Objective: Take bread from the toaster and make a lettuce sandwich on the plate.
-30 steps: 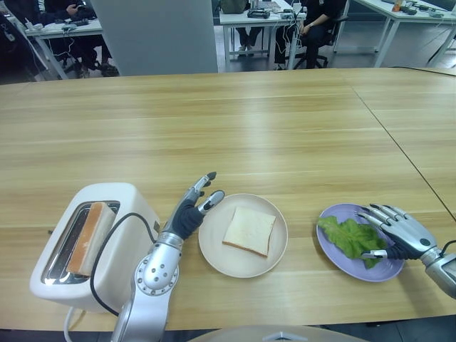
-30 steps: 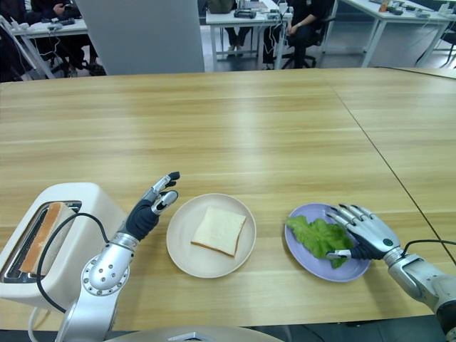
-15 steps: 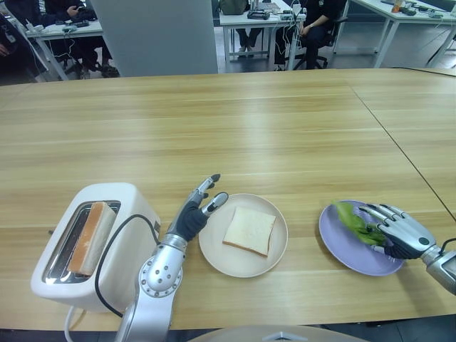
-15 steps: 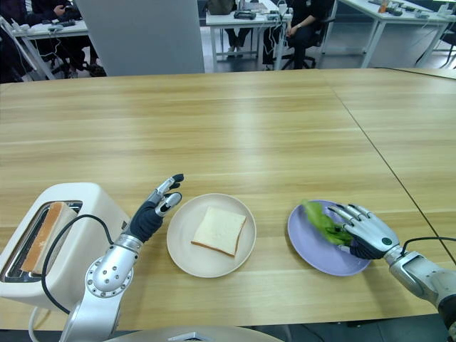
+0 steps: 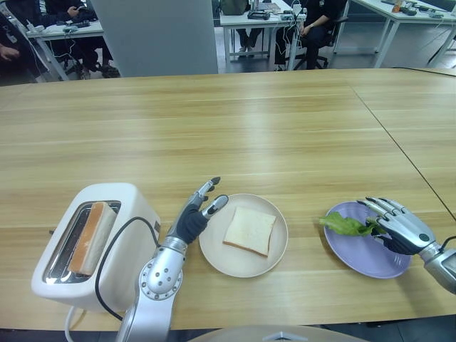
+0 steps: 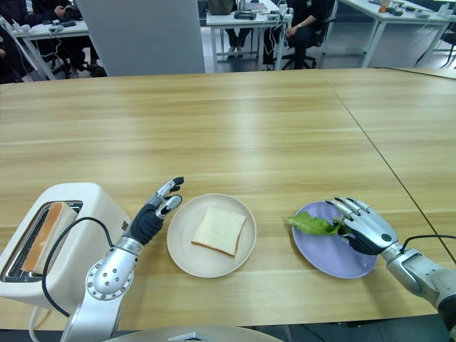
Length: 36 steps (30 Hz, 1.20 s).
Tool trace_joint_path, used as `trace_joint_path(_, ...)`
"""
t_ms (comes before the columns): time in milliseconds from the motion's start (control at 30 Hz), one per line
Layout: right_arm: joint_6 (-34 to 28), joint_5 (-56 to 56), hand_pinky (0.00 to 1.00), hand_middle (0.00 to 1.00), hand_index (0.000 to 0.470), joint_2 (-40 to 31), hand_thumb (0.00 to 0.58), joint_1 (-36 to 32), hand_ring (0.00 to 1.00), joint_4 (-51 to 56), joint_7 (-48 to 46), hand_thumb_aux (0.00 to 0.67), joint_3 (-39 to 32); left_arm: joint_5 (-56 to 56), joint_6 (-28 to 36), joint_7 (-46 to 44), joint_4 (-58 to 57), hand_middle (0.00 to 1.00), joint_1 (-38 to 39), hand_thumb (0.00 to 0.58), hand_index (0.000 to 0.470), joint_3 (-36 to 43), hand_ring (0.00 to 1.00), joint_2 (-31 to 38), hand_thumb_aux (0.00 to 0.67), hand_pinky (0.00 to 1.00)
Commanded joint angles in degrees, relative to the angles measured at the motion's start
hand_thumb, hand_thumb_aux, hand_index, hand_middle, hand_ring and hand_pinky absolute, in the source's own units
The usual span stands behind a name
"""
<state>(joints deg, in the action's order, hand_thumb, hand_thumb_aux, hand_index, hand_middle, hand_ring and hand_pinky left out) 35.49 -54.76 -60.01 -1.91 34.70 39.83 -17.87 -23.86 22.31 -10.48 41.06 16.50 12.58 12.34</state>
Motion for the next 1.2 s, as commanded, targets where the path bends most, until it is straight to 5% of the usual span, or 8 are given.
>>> trace_joint_path(33, -1.4, 3.51, 0.0, 0.0, 0.46, -1.77, 0.58, 1.57, 0.0, -5.95, -2.34, 0.67, 4.08, -0.62, 0.22, 0.28, 2.62, 0.12, 0.56, 0.0, 0.0, -1.27, 0.12, 0.11, 0.0, 0.12)
trace_joint_path(300, -7.2, 10.18, 0.0, 0.0, 0.46, 1.02, 0.58, 5.63, 0.0, -24.72, -11.91, 0.67, 12.75, -4.17, -0.06, 2.92, 8.53, 0.13, -0.64, 0.0, 0.0, -8.18, 0.13, 0.66, 0.0, 0.13)
trace_joint_path(467, -9.93, 10.11, 0.0, 0.0, 0.46, 8.1, 0.58, 4.18, 0.0, -33.69, -18.96, 0.67, 10.78, -6.83, -0.15, 3.4, 12.68, 0.13, -0.21, 0.0, 0.0, -16.35, 0.13, 2.25, 0.0, 0.13)
trace_joint_path(733, -10.7, 7.13, 0.0, 0.0, 0.46, 18.8, 0.58, 1.57, 0.0, -34.64, -25.13, 0.67, 4.54, -15.21, 0.69, 0.0, 17.28, 0.13, 3.44, 0.0, 0.0, -31.0, 0.13, 8.9, 0.0, 0.13)
trace_joint_path(1200, -13.24, 5.56, 0.0, 0.0, 0.46, 28.51, 0.58, 1.98, 0.0, -36.09, -29.52, 0.67, -0.27, -20.89, -3.08, -5.17, 18.33, 0.16, 13.17, 0.0, 0.0, -40.7, 0.16, 8.3, 0.0, 0.16)
